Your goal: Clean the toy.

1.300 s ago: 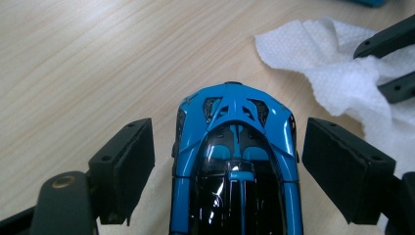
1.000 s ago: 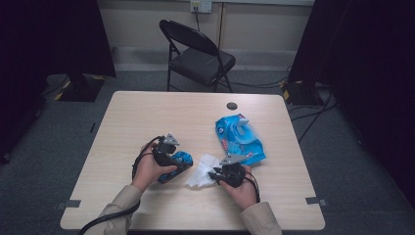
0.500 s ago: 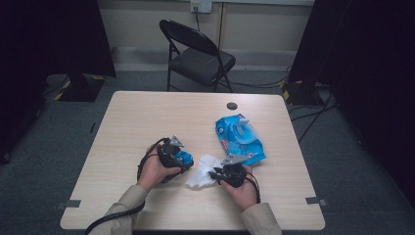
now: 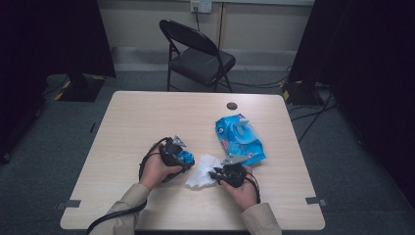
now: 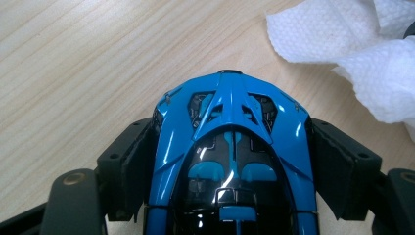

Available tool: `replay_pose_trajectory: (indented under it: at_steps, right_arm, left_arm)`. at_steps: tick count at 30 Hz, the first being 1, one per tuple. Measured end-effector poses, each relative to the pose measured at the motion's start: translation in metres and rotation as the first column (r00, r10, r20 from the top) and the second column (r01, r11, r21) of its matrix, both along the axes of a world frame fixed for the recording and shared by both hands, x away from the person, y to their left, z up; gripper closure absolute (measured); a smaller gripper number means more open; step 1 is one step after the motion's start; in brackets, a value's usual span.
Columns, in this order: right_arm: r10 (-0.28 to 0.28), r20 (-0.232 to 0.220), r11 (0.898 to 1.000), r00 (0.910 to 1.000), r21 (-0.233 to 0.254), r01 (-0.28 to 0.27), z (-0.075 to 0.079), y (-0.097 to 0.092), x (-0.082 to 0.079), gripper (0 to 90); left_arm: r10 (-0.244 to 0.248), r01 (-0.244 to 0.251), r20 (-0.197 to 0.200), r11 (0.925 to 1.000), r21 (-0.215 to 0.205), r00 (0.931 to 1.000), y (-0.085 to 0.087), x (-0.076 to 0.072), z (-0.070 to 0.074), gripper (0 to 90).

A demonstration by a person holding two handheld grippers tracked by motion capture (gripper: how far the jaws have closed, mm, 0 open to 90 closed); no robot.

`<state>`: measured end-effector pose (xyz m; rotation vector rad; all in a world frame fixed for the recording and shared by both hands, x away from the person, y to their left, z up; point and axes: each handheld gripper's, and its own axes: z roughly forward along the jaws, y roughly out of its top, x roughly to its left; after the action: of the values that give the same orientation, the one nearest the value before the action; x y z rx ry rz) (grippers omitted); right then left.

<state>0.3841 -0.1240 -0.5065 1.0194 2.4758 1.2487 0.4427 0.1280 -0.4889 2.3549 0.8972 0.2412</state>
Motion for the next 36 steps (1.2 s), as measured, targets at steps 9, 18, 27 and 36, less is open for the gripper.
replay_pose_trajectory:
  at_steps: [9, 18, 27, 36]
  right_arm:
    - [0.0, -0.003, 1.0, 1.0, 0.004, 0.0, 0.0, 0.0, 0.0, 73.3]
    - [0.0, -0.004, 1.0, 1.0, 0.005, 0.0, 0.0, -0.001, 0.001, 73.5]
    - [-0.003, -0.011, 1.0, 0.9999, 0.011, 0.004, 0.0, -0.001, 0.001, 74.7]
    - [-0.006, -0.011, 1.0, 0.9999, 0.01, 0.006, 0.0, -0.002, 0.002, 76.2]
  left_arm:
    - [0.022, -0.022, -0.001, 0.9997, -0.015, 0.9998, 0.005, -0.001, 0.001, 24.5]
    - [0.03, -0.028, 0.019, 0.9968, -0.075, 0.9994, 0.017, -0.003, 0.017, 24.5]
    - [0.05, -0.042, 0.056, 0.9883, -0.147, 0.9972, 0.033, -0.009, 0.028, 24.5]
    - [0.071, -0.05, 0.089, 0.9745, -0.219, 0.9935, 0.043, -0.015, 0.035, 24.5]
